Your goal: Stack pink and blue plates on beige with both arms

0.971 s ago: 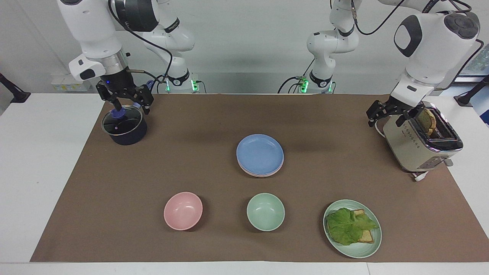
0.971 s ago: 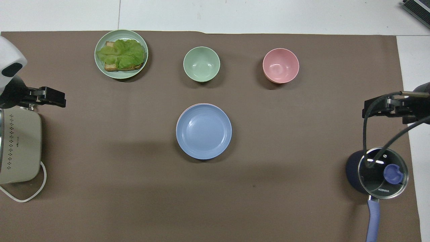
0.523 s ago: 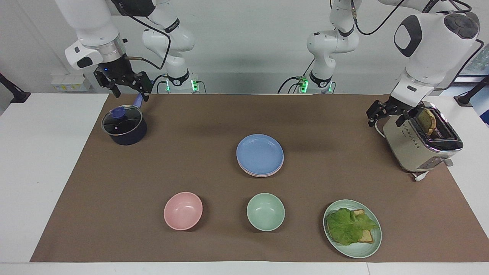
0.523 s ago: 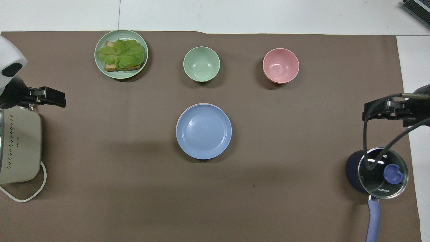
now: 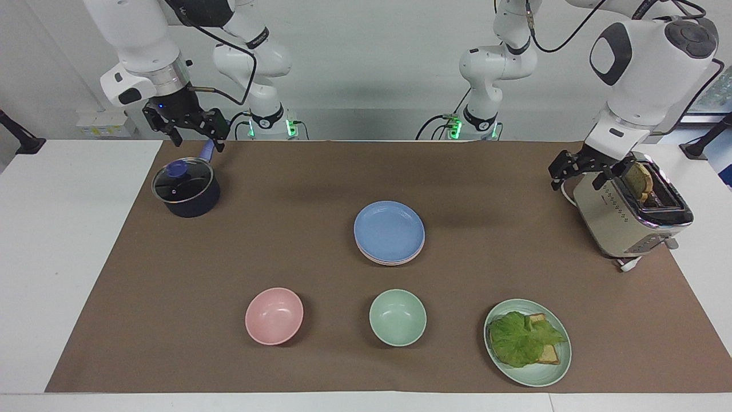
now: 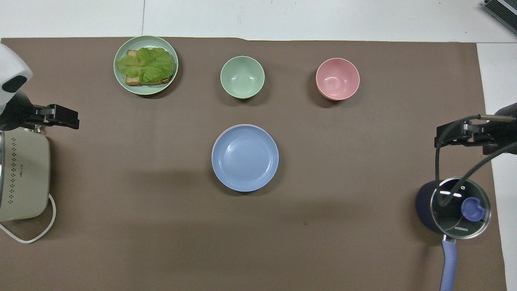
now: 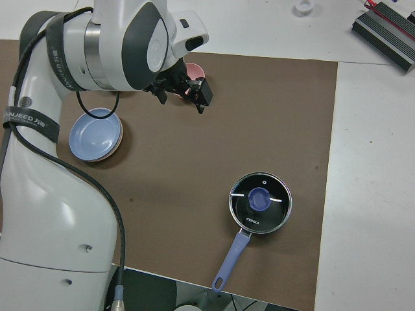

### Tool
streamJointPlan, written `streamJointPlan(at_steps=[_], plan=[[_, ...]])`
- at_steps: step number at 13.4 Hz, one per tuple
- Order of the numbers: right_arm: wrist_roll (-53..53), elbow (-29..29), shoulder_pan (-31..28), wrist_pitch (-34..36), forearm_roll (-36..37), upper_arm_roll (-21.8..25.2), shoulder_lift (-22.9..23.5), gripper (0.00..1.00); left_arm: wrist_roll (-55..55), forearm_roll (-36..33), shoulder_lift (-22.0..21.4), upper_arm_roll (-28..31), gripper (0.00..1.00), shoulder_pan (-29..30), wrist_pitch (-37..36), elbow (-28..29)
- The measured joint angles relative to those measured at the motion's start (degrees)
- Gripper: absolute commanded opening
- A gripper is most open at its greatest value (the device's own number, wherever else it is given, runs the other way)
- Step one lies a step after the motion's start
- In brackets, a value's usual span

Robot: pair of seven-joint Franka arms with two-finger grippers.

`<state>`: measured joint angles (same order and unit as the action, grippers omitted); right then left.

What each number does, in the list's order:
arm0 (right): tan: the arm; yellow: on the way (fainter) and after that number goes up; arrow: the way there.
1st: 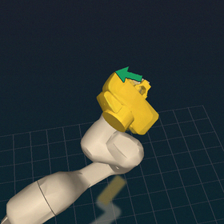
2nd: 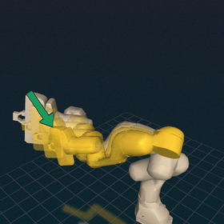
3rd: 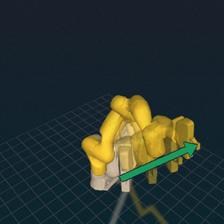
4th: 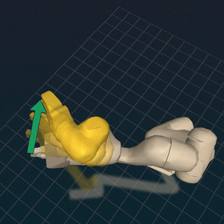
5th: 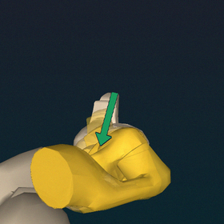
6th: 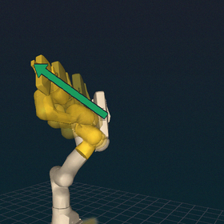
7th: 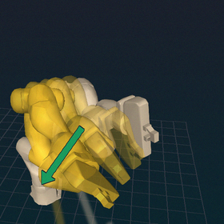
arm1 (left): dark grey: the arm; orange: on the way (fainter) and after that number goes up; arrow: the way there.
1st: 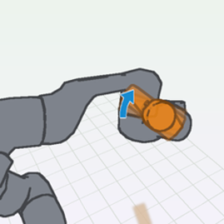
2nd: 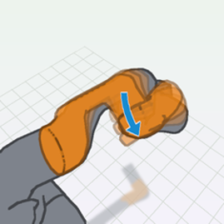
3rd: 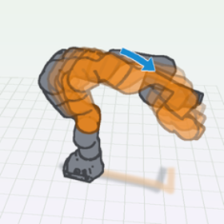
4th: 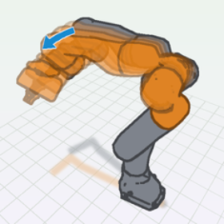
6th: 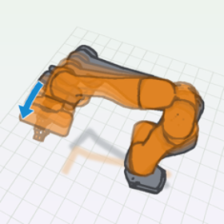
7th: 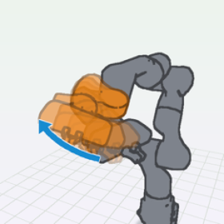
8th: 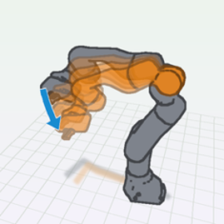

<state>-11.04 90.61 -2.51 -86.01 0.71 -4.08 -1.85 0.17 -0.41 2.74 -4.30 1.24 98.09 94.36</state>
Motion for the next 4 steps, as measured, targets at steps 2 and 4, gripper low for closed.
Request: streamJointPlan(at_steps=[2, 4], plan=[[0.0, 0.0, 0.0, -0.13, 0.0, 0.0, -0.01, 1.0, 0.0, 0.0, 0.0, 0.0, 1.0, 0.0, 0.0, 0.0], [0.0, 0.0, 0.0, -0.32, 0.0, 0.0, -0.01, 1.0, 0.0, 0.0, 0.0, 0.0, 1.0, 0.0, 0.0, 0.0]])
